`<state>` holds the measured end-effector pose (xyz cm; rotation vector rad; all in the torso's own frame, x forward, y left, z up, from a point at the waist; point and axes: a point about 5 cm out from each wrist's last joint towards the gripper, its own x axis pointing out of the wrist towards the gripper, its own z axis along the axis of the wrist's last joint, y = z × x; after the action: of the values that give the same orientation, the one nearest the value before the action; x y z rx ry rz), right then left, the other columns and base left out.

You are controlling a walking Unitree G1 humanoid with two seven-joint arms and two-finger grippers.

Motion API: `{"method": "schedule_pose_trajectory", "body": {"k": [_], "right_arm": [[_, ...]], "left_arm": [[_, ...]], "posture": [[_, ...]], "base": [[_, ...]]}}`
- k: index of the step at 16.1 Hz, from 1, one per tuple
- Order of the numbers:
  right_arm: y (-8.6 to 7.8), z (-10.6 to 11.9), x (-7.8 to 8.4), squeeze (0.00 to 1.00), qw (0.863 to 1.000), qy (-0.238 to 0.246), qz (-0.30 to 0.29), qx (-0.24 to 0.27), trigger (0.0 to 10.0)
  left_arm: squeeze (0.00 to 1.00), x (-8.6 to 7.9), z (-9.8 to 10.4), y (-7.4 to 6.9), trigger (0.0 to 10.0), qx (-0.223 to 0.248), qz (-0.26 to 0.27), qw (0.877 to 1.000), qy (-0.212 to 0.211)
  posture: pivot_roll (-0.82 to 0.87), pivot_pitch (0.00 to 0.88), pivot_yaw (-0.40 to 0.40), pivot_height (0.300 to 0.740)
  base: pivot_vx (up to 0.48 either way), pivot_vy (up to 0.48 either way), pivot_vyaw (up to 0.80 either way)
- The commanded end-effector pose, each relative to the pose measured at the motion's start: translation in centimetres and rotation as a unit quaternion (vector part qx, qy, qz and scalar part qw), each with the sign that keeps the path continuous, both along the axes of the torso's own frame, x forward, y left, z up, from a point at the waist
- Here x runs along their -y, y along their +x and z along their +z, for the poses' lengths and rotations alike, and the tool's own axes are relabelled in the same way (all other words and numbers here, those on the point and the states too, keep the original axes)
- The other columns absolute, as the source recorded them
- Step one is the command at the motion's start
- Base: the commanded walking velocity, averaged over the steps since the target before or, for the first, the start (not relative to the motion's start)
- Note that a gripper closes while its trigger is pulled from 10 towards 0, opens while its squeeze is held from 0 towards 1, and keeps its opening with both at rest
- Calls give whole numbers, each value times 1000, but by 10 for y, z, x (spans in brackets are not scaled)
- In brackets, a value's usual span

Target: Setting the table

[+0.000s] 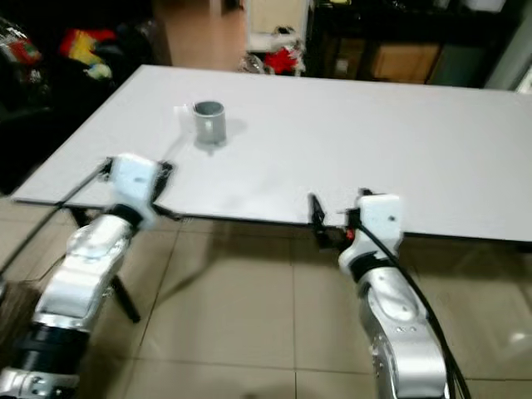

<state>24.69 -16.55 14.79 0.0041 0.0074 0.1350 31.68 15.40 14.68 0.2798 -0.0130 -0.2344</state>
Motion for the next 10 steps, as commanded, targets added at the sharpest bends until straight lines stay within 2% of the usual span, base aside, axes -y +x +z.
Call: {"method": "schedule_pose_trajectory", "body": {"k": [1, 10], "right_arm": [[-1, 3, 8, 0, 1000, -6, -10, 1, 10000], [-2, 1, 1, 0, 1000, -14, 18, -7, 10000]], "left_arm": [[0, 12, 7, 2, 10000, 14, -17, 1000, -2], [0, 3, 3, 3, 10000, 2, -1, 1000, 13]], "posture": [[-93, 0, 6, 740], [-84, 0, 2, 740]], "base": [[382, 0, 0], [372, 0, 0]]}}
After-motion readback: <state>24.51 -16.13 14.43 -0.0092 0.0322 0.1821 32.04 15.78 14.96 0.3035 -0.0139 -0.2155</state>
